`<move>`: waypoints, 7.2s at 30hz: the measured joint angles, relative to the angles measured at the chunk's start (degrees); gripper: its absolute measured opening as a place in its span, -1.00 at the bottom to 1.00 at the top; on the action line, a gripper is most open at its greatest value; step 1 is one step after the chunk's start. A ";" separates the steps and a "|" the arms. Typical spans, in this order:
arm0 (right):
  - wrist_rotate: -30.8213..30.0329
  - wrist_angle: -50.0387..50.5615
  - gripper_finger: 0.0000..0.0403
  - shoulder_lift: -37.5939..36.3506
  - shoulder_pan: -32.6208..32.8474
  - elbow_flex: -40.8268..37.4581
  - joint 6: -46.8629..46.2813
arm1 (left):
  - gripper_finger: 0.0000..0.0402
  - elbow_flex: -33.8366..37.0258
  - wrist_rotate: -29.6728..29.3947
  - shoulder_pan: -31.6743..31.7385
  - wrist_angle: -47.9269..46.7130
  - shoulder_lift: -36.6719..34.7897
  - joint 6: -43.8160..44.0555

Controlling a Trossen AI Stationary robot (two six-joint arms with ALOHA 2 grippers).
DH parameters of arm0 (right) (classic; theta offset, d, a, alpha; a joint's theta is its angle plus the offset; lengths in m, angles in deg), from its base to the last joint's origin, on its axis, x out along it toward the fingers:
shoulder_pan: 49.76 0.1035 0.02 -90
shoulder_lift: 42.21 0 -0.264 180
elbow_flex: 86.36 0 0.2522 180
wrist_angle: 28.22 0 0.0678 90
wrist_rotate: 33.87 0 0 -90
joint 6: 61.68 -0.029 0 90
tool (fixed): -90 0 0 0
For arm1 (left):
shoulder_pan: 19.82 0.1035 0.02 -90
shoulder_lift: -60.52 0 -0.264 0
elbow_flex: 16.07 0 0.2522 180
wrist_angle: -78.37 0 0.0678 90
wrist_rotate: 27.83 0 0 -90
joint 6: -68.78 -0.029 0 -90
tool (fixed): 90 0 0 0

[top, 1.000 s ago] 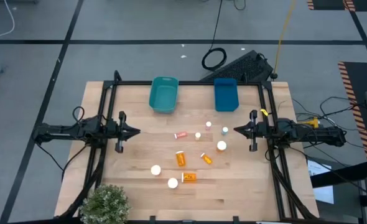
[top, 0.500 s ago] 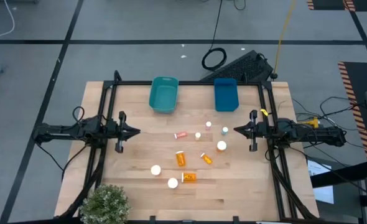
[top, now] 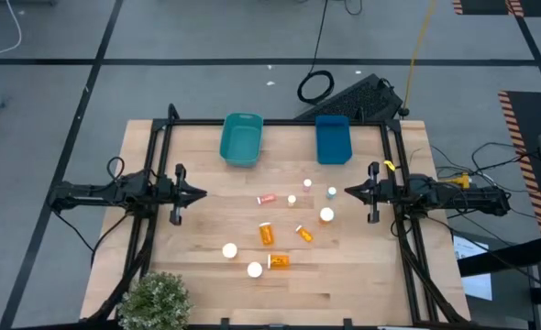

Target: Pick and place medicine bottles into bin by pill shape (circle, oval)

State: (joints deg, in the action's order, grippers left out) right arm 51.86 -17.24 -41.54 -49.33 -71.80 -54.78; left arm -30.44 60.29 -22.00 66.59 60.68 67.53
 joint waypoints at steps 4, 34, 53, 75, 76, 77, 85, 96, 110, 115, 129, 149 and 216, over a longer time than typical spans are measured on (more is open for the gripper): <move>0.00 0.01 -1.00 -0.01 0.00 0.01 -0.91 | -0.82 -0.01 0.01 0.00 0.00 0.00 0.01; -0.17 28.15 -1.00 30.78 -0.02 50.33 -8.26 | -0.82 -0.02 -0.76 0.02 0.87 0.00 -0.01; -0.17 44.99 -1.00 46.11 -0.02 69.72 -13.68 | -0.82 0.00 -1.28 0.02 1.16 0.15 7.50; -0.20 45.22 -1.00 46.64 -0.02 69.72 -13.57 | -0.82 -53.49 -3.06 0.02 -29.58 28.60 4.45; -0.18 44.83 -1.00 46.67 -0.02 69.72 -13.62 | -0.82 -56.57 -3.16 0.01 -31.44 30.71 4.16; -0.20 44.55 -1.00 46.69 -0.02 69.72 -13.67 | -0.82 -59.50 -3.17 0.02 -33.35 32.77 3.71; -0.19 44.30 -1.00 47.66 -0.02 69.72 -16.61 | -0.82 -73.42 -2.79 -0.11 -48.83 45.44 6.40; -0.17 44.44 -1.00 50.25 0.04 65.56 -18.58 | -0.82 -64.52 -4.24 -5.03 -38.34 54.15 8.50; -8.21 44.21 -0.77 56.94 5.22 55.23 -27.78 | -0.82 -49.61 -11.67 -11.45 -18.30 57.95 12.69; -9.74 44.35 -0.45 61.53 6.08 56.31 -27.99 | -0.82 -49.56 -11.75 -12.68 -18.20 58.66 12.69; -10.71 54.51 0.04 72.86 2.27 60.39 -18.98 | -0.82 -49.56 -14.53 -12.76 -15.67 58.62 7.29; -10.91 51.16 0.23 75.47 -0.23 54.82 -17.13 | -0.82 -49.56 -14.48 -12.76 -13.95 58.62 4.50; -3.42 54.19 -0.08 85.50 -8.70 57.69 -30.40 | -0.82 -49.59 -14.64 -12.55 -13.68 58.60 1.89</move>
State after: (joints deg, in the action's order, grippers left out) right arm 48.43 36.95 43.96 -58.03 -14.11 -85.19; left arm -80.03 45.65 -34.54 52.90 119.28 69.43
